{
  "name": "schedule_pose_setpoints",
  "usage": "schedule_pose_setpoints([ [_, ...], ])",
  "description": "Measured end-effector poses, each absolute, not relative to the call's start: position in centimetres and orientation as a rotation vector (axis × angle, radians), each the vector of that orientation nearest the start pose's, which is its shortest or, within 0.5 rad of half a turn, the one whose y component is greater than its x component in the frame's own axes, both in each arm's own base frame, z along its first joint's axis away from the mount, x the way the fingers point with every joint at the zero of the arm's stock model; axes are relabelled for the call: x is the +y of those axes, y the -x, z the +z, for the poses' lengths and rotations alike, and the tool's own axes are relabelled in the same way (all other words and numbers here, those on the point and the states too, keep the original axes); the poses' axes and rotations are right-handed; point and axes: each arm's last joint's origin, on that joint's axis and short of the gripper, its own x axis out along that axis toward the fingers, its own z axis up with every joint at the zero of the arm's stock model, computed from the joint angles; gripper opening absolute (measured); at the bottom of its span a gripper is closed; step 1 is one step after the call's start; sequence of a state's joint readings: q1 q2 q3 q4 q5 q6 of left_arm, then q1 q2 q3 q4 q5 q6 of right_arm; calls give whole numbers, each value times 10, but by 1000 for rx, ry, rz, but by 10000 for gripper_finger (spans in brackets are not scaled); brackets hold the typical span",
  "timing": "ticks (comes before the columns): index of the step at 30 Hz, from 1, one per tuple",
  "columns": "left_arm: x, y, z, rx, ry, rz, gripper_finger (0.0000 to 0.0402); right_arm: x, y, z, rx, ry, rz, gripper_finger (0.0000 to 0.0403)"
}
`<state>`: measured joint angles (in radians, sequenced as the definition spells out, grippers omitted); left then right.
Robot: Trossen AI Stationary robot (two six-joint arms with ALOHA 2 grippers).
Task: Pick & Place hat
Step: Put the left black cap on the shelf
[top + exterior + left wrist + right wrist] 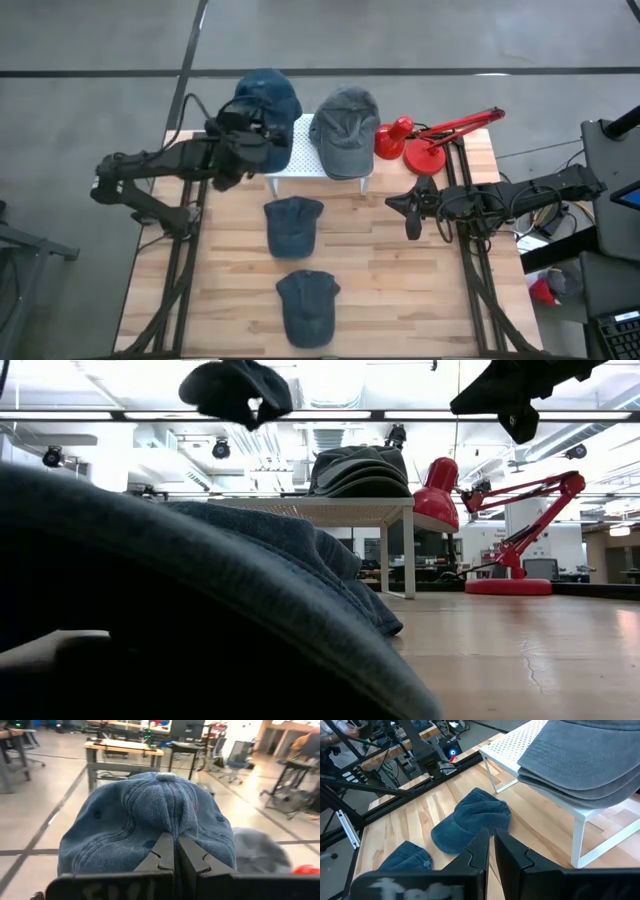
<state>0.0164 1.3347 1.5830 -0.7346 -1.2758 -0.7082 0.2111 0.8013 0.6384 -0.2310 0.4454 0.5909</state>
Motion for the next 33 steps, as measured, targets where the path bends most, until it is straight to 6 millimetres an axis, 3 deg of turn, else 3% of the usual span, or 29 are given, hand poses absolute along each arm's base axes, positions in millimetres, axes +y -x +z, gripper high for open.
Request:
schedule_pose_setpoints([
  [15, 84, -310, 380, 188, 190, 1465, 0, 24, -173, 277, 292, -456, -333, 27],
  [23, 102, -313, 360, 272, 175, 1528, 0, 24, -173, 277, 289, -471, -335, 27],
  [33, 103, -317, 350, 325, 174, 1526, 0, 24, -173, 277, 285, -492, -339, 27],
])
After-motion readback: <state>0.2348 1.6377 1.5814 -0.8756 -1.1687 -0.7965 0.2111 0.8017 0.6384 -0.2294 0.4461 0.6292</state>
